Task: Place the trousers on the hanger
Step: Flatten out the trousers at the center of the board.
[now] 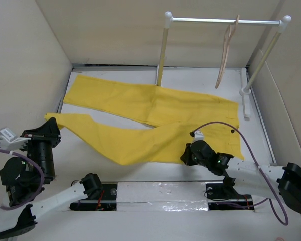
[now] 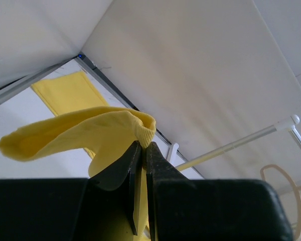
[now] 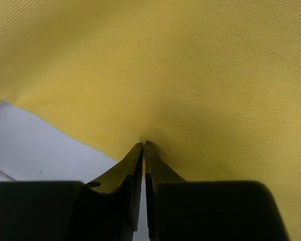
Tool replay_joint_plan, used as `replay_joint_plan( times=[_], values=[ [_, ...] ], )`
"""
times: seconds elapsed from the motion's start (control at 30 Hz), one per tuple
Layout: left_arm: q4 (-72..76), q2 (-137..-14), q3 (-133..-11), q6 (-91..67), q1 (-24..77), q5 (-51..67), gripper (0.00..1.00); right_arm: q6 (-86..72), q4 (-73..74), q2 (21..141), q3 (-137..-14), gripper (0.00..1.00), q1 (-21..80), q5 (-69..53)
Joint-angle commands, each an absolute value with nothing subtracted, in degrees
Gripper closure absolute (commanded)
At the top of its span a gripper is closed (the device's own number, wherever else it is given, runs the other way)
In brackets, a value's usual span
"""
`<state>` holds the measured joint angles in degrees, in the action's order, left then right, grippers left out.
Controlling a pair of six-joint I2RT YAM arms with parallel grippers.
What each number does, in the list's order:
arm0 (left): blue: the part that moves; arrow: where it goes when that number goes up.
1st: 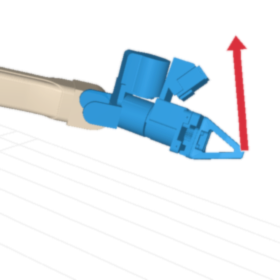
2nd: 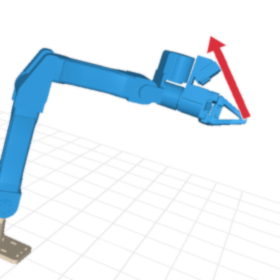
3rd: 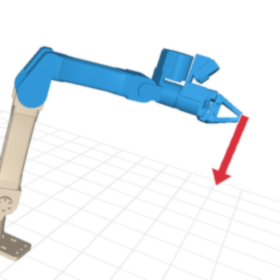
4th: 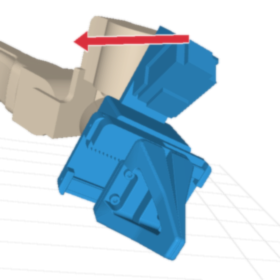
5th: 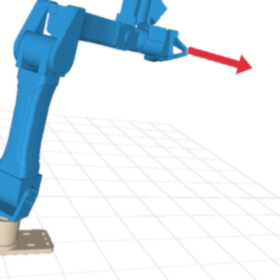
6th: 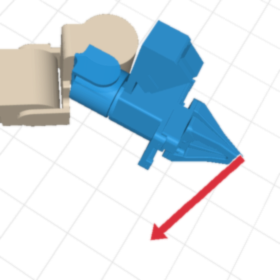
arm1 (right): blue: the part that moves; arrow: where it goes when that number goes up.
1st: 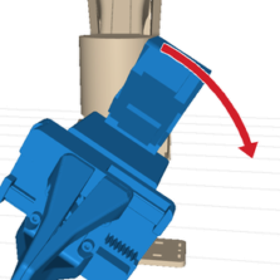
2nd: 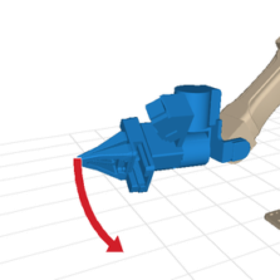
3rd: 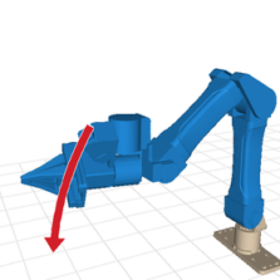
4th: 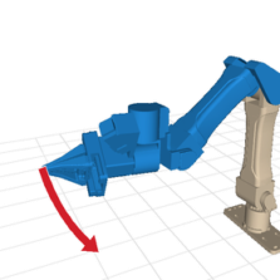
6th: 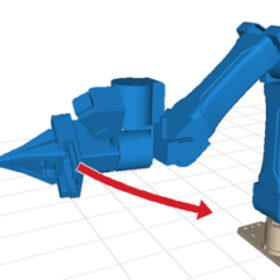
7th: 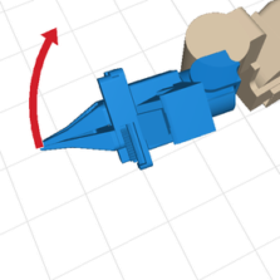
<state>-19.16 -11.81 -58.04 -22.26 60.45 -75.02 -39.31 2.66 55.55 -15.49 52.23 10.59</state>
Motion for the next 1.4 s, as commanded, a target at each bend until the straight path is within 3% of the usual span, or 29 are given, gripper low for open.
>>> replay_joint_plan(
  times=[0.0, 0.2, 0.4, 0.67, 0.8, 0.83, 0.93, 1.03, 1.17, 1.3, 1.37],
  values=[
    [-12.1, -11.8, -55.1, -17.8, 60.1, -72.8, 1.0, -41.0, 1.6, 59.2, -16.7, 0.86, 52.2, 15.5],
    [-12.6, -12.7, -54.1, -18.3, 60.1, -69.3, 1.0, -43.7, -10.4, 69.6, -16.2, 0.83, 49.0, 12.2],
    [-11.5, -12.7, -52.0, -17.8, 57.7, -64.9, 1.0, -38.3, -13.4, 74.8, -20.7, 0.85, 38.1, 10.8],
    [-9.6, -11.2, -50.2, -18.2, 51.6, -55.8, 1.0, -30.4, 5.3, 57.7, -25.8, 0.85, 30.7, 18.2],
    [-7.9, -12.5, -49.7, -18.0, 48.2, -47.9, 1.0, -24.2, 9.6, 48.9, -24.2, 0.86, 15.1, 13.2],
    [-8.2, -13.2, -50.3, -18.1, 48.2, -46.9, 1.0, -23.5, 9.8, 48.1, -24.0, 0.81, 8.0, 11.4],
    [-8.3, -13.4, -50.5, -17.9, 48.2, -46.8, 1.0, -21.3, 8.8, 46.3, -24.3, 0.48, -4.2, 3.3],
    [-8.6, -12.5, -50.6, -17.9, 48.2, -45.8, 1.0, -20.8, 7.1, 49.5, -25.6, 0.26, -11.1, 5.0],
    [-8.3, -11.3, -50.2, -17.7, 48.2, -45.4, 1.0, -20.0, 1.1, 58.9, -27.5, 0.24, -22.3, -1.5],
    [-8.3, -9.8, -49.8, -17.6, 48.2, -45.2, 1.0, -20.0, -1.5, 72.4, -33.4, 0.24, -24.3, -9.2],
    [-8.1, -9.5, -49.7, -17.5, 48.2, -45.4, 1.0, -20.0, -3.3, 76.7, -34.8, 0.29, -24.3, -14.4]
  ],
)
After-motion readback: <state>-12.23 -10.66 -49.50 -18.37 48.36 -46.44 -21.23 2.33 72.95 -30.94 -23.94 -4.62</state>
